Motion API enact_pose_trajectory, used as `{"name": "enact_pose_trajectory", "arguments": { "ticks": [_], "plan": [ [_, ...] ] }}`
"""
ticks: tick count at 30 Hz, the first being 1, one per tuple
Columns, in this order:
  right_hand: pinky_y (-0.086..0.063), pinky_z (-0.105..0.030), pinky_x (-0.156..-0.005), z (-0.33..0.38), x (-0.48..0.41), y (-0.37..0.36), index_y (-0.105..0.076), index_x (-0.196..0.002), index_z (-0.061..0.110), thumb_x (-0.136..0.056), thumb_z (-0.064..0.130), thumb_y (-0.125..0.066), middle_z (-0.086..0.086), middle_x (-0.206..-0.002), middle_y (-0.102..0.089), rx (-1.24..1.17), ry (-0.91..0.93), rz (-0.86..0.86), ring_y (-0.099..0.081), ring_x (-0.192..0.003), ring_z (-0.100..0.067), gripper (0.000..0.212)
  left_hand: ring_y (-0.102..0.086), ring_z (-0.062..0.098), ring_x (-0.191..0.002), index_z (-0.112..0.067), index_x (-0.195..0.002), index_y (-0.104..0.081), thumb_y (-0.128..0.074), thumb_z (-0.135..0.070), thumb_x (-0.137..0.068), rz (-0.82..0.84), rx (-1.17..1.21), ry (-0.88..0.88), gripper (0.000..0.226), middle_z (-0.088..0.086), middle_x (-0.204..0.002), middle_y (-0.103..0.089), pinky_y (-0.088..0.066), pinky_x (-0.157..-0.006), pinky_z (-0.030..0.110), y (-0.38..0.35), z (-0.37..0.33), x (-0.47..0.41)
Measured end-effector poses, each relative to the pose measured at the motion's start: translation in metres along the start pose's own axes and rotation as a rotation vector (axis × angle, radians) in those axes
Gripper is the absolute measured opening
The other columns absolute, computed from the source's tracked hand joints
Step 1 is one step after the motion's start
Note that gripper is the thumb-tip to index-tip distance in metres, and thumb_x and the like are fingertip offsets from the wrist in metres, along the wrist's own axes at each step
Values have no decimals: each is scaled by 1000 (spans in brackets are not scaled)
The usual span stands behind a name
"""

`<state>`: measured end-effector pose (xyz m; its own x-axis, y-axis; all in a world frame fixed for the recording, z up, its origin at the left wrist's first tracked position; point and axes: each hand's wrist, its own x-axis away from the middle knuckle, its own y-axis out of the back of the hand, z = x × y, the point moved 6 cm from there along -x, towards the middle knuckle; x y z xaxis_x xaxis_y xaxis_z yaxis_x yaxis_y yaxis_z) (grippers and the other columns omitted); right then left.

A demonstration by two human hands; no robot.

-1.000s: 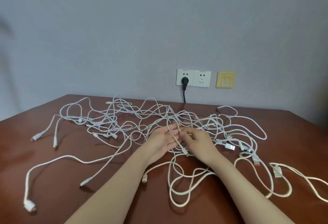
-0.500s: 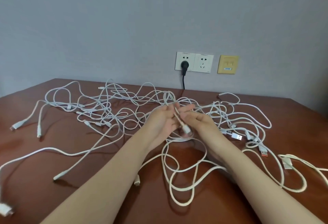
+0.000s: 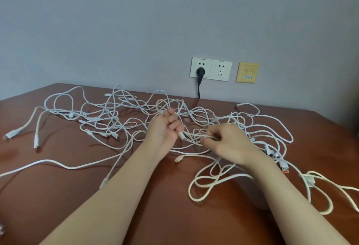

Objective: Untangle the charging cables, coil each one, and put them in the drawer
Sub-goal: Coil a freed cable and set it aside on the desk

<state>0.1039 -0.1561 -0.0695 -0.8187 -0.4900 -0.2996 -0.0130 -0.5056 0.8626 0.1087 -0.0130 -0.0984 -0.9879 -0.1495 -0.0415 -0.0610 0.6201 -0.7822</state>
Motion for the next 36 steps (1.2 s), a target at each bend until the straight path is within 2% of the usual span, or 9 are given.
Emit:
{"name": "enact_pose_trajectory", "arguments": {
  "ticks": [5,9,12,14,16,19,25,29,36],
  "plan": [
    [-38,-32,-61,-18,4,13,-47,-58,17,-90,39,-56,3,-52,-48,-54,-69,-96,-46,-54,-12,40,-22,1,-27,-13,-73,-38,-15,-2,-100,-83,-313,-7,37,-8,-38,-33,-21,-32,13,26,-11,-7],
    [-39,-27,-62,-8,0,14,-50,-65,17,-94,18,-52,0,-58,-53,-360,-30,-163,-48,-57,-13,29,-23,1,-27,-12,-73,-41,-22,-2,-100,28,-742,125,34,-9,-37,-35,-18,-30,11,4,12,0],
    [-39,-18,-47,5,0,10,-50,-65,11,-94,8,-50,0,-51,-49,-674,-11,-113,-45,-41,-8,29,-25,2,-29,-13,-69,-43,-28,0,-96,121,-1024,182,34,-10,-35,-37,-19,-31,9,-7,29,9],
    [-31,-10,-45,9,0,7,-54,-65,15,-92,10,-54,9,-41,-46,-630,-9,-148,-40,-36,-2,28,-25,3,-31,-13,-69,-44,-30,-5,-98,182,-1125,202,34,-6,-41,-39,-20,-33,9,-12,35,14],
    [-32,-13,-52,9,-1,10,-59,-64,21,-89,14,-60,14,-45,-51,-517,-9,-248,-43,-46,0,26,-22,3,-30,-13,-71,-44,-28,-8,-100,209,-1114,256,34,-2,-47,-37,-18,-33,9,-14,38,16],
    [-33,-14,-56,-2,0,17,-60,-62,26,-86,18,-65,1,-56,-55,-465,-71,-372,-42,-51,-3,26,-21,0,-27,-12,-71,-43,-23,-2,-99,242,-1004,340,35,-7,-37,-38,-15,-30,8,-16,41,17],
    [-35,-8,-57,-7,4,22,-68,-73,19,-83,20,-67,9,-59,-58,-319,-118,-483,-51,-58,1,10,-27,4,-38,-10,-74,-46,-26,-7,-93,331,-749,420,28,-5,-46,-35,-19,-39,16,-22,48,23],
    [-36,-20,-61,-10,3,19,-71,-80,16,-82,21,-67,4,-73,-64,-193,-96,-524,-54,-67,-10,6,-26,1,-37,-13,-74,-44,-30,-22,-101,342,-867,385,31,-8,-46,-38,-19,-38,13,-21,54,24],
    [-34,-6,-56,-14,6,26,-65,-71,18,-83,19,-68,-4,-73,-62,-284,-113,-595,-51,-60,-5,12,-30,1,-40,-9,-79,-50,-33,-26,-101,441,-794,362,33,1,-61,-54,-23,-39,10,-30,58,32]
  ]
}}
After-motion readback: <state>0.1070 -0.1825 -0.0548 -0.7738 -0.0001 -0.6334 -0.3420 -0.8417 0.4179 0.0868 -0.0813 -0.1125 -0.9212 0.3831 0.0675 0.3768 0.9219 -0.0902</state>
